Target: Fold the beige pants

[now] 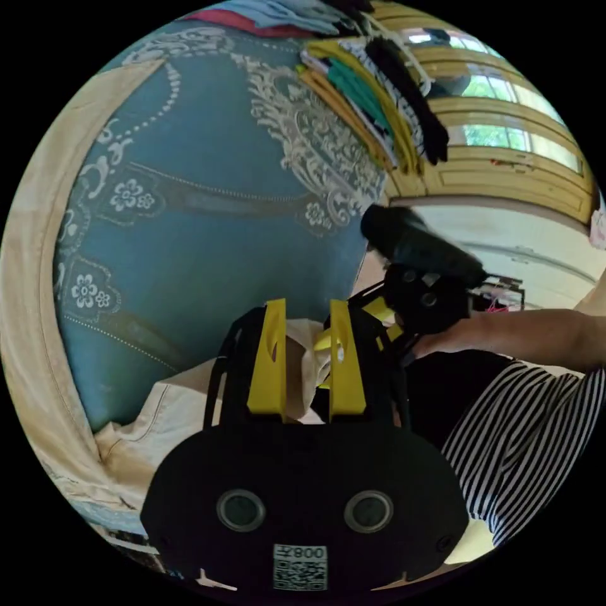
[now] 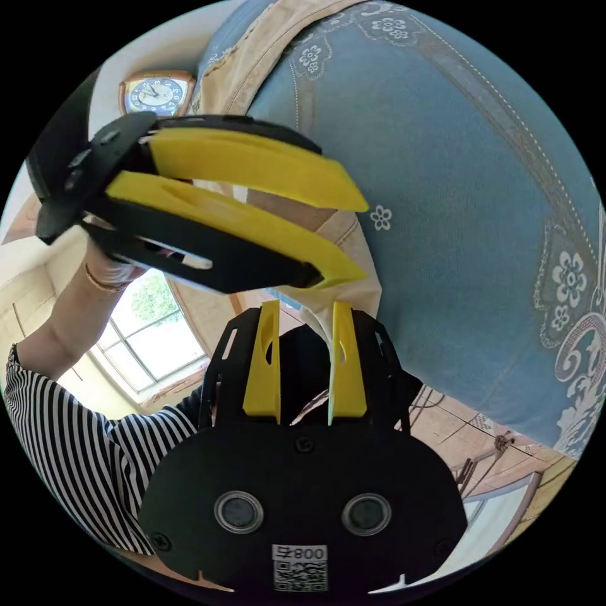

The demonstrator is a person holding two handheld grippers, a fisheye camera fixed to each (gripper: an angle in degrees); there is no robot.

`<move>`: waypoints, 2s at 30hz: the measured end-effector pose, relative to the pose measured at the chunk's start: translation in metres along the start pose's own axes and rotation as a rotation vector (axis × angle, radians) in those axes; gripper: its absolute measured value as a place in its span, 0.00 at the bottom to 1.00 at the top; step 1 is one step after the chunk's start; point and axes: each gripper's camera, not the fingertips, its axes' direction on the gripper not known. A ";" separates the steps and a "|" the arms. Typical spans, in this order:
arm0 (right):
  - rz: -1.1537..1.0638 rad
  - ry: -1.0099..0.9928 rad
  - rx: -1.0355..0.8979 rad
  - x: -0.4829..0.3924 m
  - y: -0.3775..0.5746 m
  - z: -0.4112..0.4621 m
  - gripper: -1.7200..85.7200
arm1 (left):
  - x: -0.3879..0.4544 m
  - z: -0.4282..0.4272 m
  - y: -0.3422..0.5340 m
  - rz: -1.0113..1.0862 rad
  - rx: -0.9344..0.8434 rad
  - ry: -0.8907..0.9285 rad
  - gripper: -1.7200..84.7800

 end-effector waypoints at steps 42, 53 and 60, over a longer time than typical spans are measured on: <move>0.156 0.043 0.472 0.111 0.177 -0.094 0.12 | -0.058 0.010 -0.159 -0.033 0.146 0.117 0.03; 0.000 0.524 0.225 0.078 0.127 -0.054 0.10 | -0.038 0.016 -0.154 -0.020 0.126 0.118 0.04; 0.009 0.519 0.269 0.068 0.142 -0.047 0.08 | -0.026 0.019 -0.145 -0.024 0.114 0.117 0.04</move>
